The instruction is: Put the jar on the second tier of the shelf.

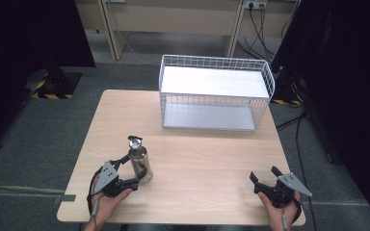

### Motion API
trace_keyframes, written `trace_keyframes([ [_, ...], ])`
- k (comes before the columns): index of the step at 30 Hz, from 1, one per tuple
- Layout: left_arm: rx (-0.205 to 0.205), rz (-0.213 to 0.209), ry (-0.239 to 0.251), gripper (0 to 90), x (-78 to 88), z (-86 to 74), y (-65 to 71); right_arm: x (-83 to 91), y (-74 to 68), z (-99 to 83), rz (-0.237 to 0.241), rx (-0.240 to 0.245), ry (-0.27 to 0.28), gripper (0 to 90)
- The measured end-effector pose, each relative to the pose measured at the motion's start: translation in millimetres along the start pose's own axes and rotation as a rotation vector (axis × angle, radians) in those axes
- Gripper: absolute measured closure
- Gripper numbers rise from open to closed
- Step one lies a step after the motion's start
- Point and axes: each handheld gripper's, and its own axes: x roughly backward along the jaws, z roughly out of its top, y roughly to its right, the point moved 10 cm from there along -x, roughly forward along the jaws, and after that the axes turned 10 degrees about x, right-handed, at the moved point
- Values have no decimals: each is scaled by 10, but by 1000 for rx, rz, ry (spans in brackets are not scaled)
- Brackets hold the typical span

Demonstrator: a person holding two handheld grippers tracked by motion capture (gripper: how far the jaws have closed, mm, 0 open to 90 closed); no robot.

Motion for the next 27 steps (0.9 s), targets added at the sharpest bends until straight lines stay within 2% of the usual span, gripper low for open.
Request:
trace_keyframes([
  [4,-5,-14,0,341,-22,-7,13,2,0,1,2,-1,2,61],
  [14,-9,-11,-7,348,-15,1,17,4,4,2,6,-10,4,63],
  [18,-32,-12,-13,348,-22,7,45,4,4,1,9,-12,4,63],
  [27,-21,-32,6,348,-64,105,111,5,7,2,9,-15,5,64],
])
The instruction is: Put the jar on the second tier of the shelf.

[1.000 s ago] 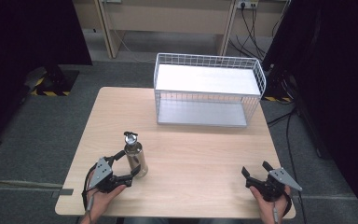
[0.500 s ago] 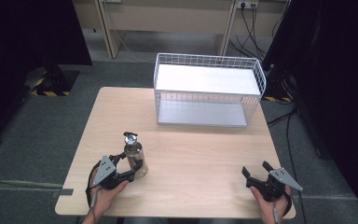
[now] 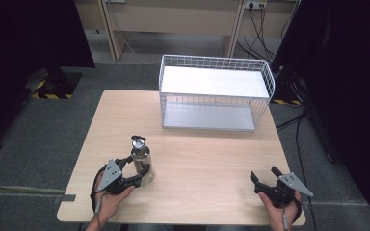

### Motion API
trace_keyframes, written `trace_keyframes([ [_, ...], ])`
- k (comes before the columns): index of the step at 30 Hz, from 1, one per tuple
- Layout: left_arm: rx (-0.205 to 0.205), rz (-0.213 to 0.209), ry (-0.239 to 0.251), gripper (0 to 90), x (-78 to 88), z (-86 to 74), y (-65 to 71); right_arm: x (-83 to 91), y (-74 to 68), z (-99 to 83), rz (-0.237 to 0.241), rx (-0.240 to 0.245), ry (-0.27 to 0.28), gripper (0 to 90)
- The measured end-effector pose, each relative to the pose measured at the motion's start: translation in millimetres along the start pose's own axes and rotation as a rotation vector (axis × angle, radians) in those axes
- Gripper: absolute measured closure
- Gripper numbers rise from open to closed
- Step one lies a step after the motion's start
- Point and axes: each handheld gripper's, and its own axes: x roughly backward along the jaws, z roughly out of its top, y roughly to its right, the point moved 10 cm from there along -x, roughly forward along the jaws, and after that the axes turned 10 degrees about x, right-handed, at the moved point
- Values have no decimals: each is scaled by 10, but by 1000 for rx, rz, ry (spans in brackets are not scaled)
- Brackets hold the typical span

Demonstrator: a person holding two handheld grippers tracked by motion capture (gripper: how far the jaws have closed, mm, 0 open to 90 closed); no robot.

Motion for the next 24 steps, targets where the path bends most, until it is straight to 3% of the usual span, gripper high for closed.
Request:
trace_keyframes([
  [12,20,-19,66,349,-95,307,51,1,2,1,0,-1,2,65],
  [24,7,-28,97,349,-249,567,81,-2,0,-1,1,1,-1,66],
])
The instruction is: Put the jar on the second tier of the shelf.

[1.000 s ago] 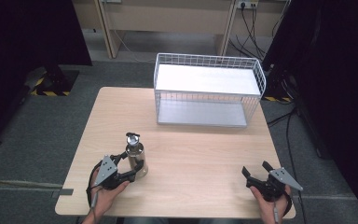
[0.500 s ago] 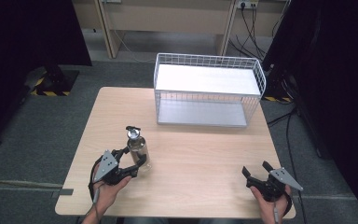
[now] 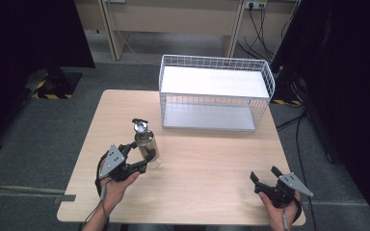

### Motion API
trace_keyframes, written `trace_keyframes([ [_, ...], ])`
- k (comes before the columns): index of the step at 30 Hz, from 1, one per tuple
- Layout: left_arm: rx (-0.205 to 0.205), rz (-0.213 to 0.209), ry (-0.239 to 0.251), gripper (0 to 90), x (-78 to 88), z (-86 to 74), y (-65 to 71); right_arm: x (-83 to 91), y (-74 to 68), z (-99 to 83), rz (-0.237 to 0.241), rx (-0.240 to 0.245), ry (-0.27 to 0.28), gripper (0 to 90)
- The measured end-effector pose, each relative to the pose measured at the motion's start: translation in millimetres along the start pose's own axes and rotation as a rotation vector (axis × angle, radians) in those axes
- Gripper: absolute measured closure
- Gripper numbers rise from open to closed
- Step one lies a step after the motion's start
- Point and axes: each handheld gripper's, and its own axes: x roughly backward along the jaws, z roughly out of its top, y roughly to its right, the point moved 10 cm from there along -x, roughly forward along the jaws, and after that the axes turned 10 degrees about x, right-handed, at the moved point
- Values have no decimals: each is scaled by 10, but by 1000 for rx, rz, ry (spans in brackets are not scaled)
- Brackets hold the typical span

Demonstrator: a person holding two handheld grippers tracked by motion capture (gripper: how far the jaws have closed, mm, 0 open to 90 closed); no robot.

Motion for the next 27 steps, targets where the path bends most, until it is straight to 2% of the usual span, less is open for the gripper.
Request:
trace_keyframes([
  [27,-31,13,42,348,-404,475,-33,3,3,2,2,-5,5,67],
])
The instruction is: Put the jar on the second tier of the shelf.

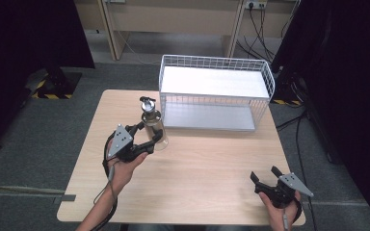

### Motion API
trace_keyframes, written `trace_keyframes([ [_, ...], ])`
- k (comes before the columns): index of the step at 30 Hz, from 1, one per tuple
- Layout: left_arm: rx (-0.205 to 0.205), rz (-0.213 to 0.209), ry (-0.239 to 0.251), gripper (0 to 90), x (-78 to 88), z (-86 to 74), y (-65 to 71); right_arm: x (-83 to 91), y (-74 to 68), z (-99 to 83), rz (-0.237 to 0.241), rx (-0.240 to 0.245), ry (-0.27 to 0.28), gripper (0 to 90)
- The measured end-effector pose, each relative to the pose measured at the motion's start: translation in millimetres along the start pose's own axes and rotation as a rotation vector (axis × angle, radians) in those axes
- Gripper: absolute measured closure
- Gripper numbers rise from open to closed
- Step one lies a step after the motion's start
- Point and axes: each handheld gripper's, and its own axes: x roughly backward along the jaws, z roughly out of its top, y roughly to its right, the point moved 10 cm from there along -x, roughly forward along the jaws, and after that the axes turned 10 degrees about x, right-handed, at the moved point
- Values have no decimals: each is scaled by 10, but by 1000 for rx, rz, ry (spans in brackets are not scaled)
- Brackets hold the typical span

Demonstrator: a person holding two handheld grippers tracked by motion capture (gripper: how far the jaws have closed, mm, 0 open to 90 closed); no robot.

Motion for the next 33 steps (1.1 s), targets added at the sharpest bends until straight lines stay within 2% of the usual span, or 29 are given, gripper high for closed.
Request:
trace_keyframes([
  [11,-14,8,30,349,-152,197,-71,0,5,-1,-2,-4,0,68],
  [22,-25,24,39,348,-305,357,-135,-3,5,-2,-3,-3,-3,69],
  [33,-48,26,35,349,-483,479,-134,-2,5,-2,-3,-6,-3,70],
])
